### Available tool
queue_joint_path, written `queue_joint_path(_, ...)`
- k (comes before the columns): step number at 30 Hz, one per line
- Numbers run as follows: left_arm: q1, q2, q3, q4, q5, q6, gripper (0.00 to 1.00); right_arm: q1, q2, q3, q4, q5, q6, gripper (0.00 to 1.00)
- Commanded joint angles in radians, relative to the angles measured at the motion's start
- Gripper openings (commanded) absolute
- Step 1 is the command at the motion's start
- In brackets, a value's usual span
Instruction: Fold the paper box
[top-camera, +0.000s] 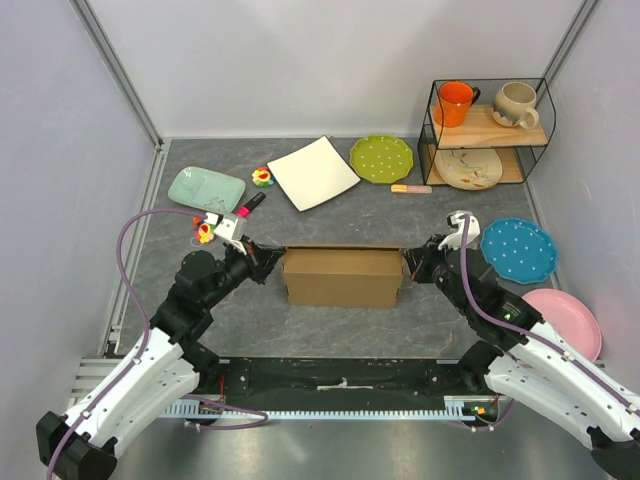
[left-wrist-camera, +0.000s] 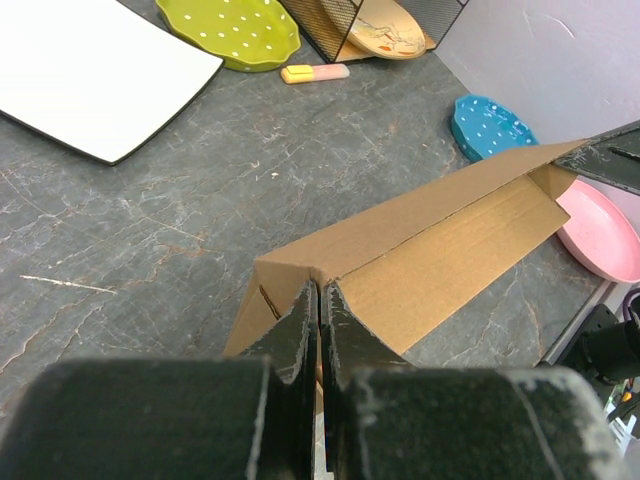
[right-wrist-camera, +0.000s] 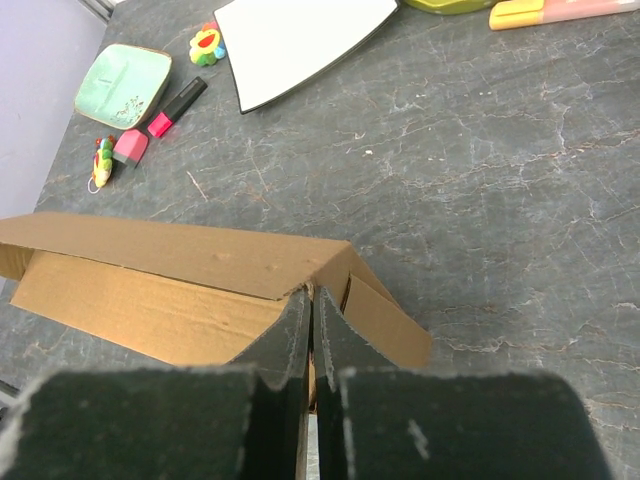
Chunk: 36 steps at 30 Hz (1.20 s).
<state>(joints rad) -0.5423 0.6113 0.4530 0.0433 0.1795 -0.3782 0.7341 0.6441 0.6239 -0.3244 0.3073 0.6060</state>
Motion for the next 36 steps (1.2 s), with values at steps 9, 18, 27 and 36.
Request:
queue_joint_path(9, -0.154, 0.044, -0.085, 0.029, -0.034, -0.102, 0.02, 0.146, 0.086, -0.13, -0.062, -0.022, 0.061, 0.04)
queue_joint_path(18, -0.193, -0.024, -0.125, 0.058, -0.071, -0.116, 0.02, 0.244, 0.097, -0.17, -0.033, 0.027, 0.077, 0.06)
queue_joint_path(27, -0.194, -0.061, -0.119, 0.024, -0.087, -0.105, 0.02, 0.264, 0.008, -0.098, -0.149, 0.108, 0.092, 0.43)
queue_joint_path(36, -0.194, -0.028, -0.085, 0.012, -0.097, -0.073, 0.02, 0.264, -0.021, 0.08, -0.246, 0.162, 0.012, 0.55)
